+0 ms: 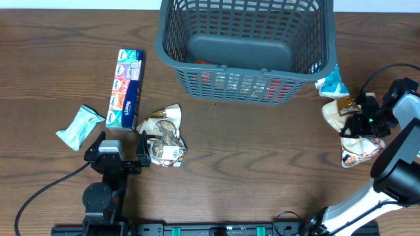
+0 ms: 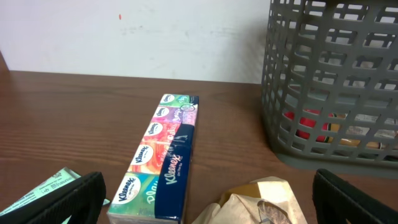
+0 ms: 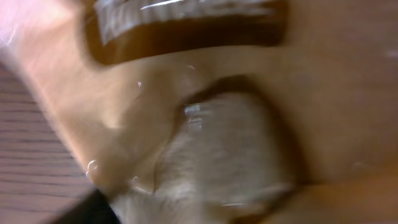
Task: Pack container
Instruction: 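Lower the right gripper and grasp the brown Parkee rice bag, then lift the rice bag and drop it into the basket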
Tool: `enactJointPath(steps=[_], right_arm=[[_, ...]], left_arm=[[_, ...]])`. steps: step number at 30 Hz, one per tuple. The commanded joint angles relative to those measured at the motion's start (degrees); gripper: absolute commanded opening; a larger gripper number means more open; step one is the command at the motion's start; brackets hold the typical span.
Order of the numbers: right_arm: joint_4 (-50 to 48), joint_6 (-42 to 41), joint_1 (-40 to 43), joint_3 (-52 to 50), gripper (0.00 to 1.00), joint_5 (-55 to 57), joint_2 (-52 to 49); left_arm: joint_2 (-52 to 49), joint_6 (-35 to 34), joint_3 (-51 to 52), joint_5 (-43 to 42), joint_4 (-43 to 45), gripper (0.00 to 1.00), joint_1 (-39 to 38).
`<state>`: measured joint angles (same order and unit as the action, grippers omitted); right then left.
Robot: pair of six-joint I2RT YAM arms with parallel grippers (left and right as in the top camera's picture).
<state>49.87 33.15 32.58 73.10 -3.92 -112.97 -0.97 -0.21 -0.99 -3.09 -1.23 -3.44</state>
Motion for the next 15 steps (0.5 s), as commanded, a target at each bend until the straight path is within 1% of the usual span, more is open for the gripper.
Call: enactJointPath(steps=[1, 2, 3, 4, 5, 15], right_arm=[[0.2, -1.8, 0.0, -1.6, 0.23, -6.1, -0.7], [0.2, -1.8, 0.0, -1.6, 0.17, -6.3, -0.7], [0.1, -1.8, 0.0, -1.6, 0.13, -6.5, -0.7], [0.0, -1.8, 0.0, -1.6, 0.05, -6.8, -0.7], [-0.2, -1.8, 0.0, -1.6, 0.01, -7.0, -0.7], [-0.8, -5.7, 0.0, -1.0, 0.01, -8.0, -0.2]], left_arm=[[0.3, -0.3, 0.8, -2.3, -2.4, 0.99, -0.1], [0.3, -0.3, 0.8, -2.3, -2.4, 0.99, -0.1], [0.3, -0.3, 0.8, -2.3, -2.4, 0.99, -0.1], [0.3, -0.3, 0.8, -2.3, -2.4, 0.99, -0.1], [0.3, -0.3, 0.8, -2.3, -2.4, 0.99, -0.1], [0.3, -0.3, 0.8, -2.3, -2.4, 0.99, -0.1]])
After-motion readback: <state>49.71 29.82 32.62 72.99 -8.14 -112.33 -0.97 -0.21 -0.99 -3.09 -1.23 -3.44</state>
